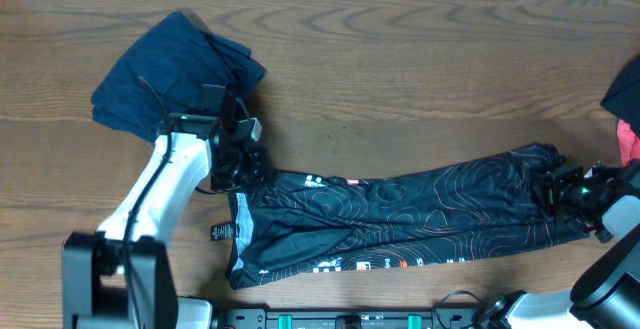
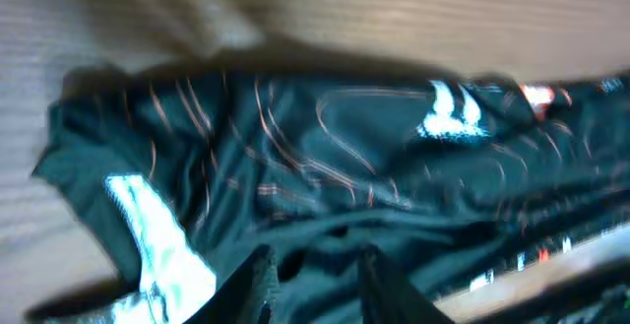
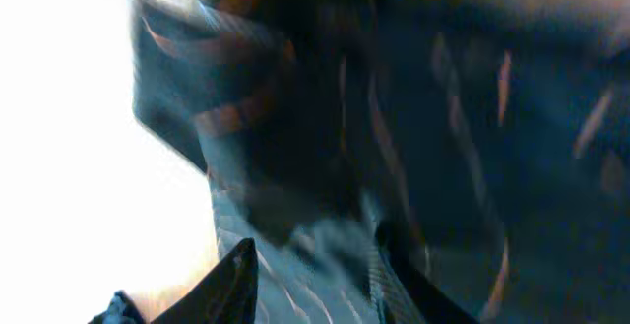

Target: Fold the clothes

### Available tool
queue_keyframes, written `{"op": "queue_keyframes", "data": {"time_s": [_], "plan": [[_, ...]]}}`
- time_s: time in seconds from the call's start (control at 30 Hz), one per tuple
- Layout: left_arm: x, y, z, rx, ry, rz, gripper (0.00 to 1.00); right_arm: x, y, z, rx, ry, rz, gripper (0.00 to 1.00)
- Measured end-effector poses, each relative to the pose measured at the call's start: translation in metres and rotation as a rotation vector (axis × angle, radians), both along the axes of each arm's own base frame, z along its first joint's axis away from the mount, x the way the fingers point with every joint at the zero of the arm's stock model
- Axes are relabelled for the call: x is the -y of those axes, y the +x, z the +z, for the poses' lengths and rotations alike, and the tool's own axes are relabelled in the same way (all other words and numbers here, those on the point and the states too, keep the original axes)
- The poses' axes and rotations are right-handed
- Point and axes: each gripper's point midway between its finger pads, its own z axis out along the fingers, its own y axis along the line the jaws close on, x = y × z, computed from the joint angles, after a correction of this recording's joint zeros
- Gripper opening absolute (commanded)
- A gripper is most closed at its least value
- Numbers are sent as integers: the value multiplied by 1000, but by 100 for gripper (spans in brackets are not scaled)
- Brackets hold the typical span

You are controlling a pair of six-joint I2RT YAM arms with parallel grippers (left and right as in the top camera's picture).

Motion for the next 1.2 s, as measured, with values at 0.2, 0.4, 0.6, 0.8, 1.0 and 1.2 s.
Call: {"op": "queue_keyframes", "data": {"time_s": [0.2, 0.4, 0.6, 0.8, 1.0, 1.2], "plan": [[-5, -20, 32, 36, 12, -17, 39, 13, -14, 44, -44, -33, -45, 37], [1, -22, 12, 64, 17, -46, 37, 28, -13, 105, 14, -166, -39, 40], [10, -45, -32, 19, 20, -73, 6, 24, -19, 115, 18, -208, 2, 40], [19, -47, -58, 13, 27, -112, 6, 24, -20, 114, 14, -220, 20, 39], [24, -28, -75, 37, 34, -119, 6, 23, -22, 113, 7, -219, 24, 37], [36, 19, -75, 140, -1, -114, 6, 23, -22, 113, 5, -223, 25, 36]]}}
